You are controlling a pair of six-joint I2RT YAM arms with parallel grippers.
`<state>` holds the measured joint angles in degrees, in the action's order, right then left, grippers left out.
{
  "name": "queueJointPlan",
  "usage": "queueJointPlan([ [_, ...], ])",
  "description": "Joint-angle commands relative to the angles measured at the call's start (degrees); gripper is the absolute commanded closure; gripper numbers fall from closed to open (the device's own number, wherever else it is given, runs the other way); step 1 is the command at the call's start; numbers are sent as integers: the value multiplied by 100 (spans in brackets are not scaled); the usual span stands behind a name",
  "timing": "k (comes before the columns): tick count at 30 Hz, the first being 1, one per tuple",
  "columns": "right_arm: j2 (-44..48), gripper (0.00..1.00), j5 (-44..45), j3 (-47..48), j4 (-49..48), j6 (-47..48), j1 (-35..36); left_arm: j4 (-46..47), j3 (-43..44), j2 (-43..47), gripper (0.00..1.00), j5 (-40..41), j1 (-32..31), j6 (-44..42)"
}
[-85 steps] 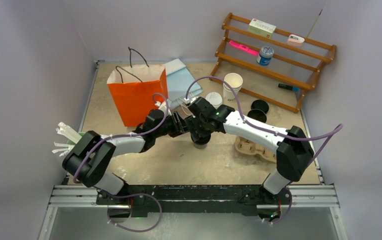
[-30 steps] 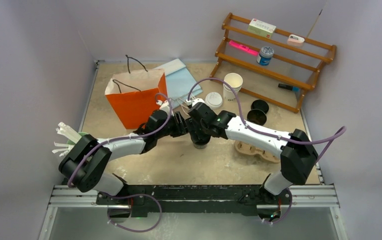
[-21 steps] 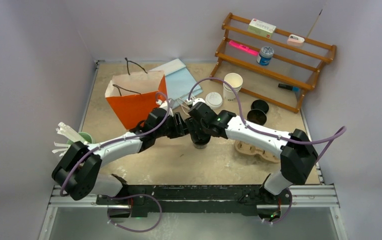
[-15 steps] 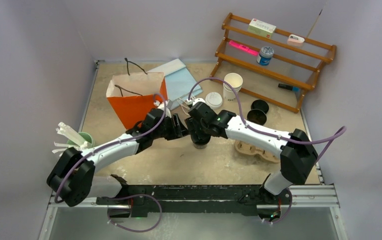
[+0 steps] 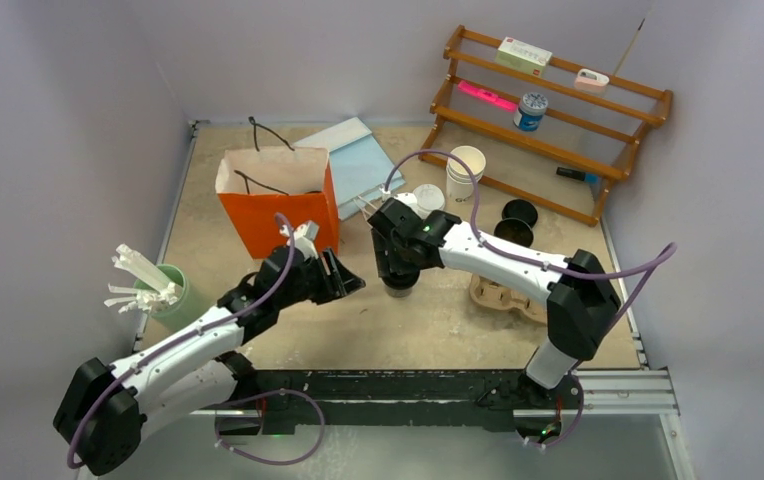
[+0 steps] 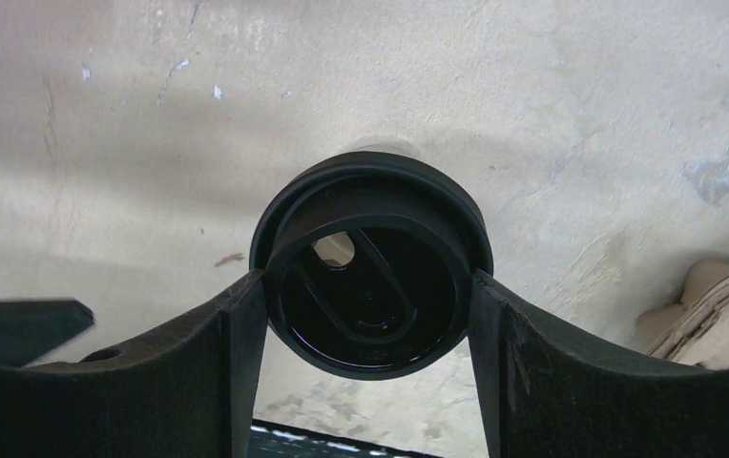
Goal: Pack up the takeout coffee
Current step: Close the cup lid on the coffee cup.
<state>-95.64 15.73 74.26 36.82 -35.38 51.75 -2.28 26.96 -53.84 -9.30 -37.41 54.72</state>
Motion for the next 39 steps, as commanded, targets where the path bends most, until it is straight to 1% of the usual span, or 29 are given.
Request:
queueJointPlan([
  [1, -700, 60, -48, -249, 1027, -1278, 9, 449, -398, 318, 49, 419, -386, 671],
  [4, -770, 60, 74, -167, 1100, -1684, 15, 1011, -759, 387, 46, 734, -874, 1099],
  [7, -697, 60, 163, -190, 1079, -1959, 11, 1741, -1136, 173, 42, 1032, -1242, 1490],
  [10, -661, 60, 108, -217, 1000, -2102, 17, 2320, -1253, -144, 40, 1472, -1586, 1585],
  [13, -773, 60, -16, -148, 1030, -2138, 14, 2921, -1440, -408, 39, 1827, -1758, 1704],
  [18, -934, 60, -69, -11, 1183, -2123, 16, 3883, -1658, -845, 39, 2252, -1796, 1709],
  [25, -1235, 60, -62, 265, 1618, -1978, 15, 4786, -1659, -1521, 38, 2336, -1796, 1816],
  [31, -1315, 61, -167, 348, 1726, -1903, 17, 5369, -1641, -2001, 39, 2307, -1788, 1896],
  [39, -1305, 62, -325, 328, 1691, -1831, 15, 5790, -1624, -2377, 35, 2222, -1738, 2035],
])
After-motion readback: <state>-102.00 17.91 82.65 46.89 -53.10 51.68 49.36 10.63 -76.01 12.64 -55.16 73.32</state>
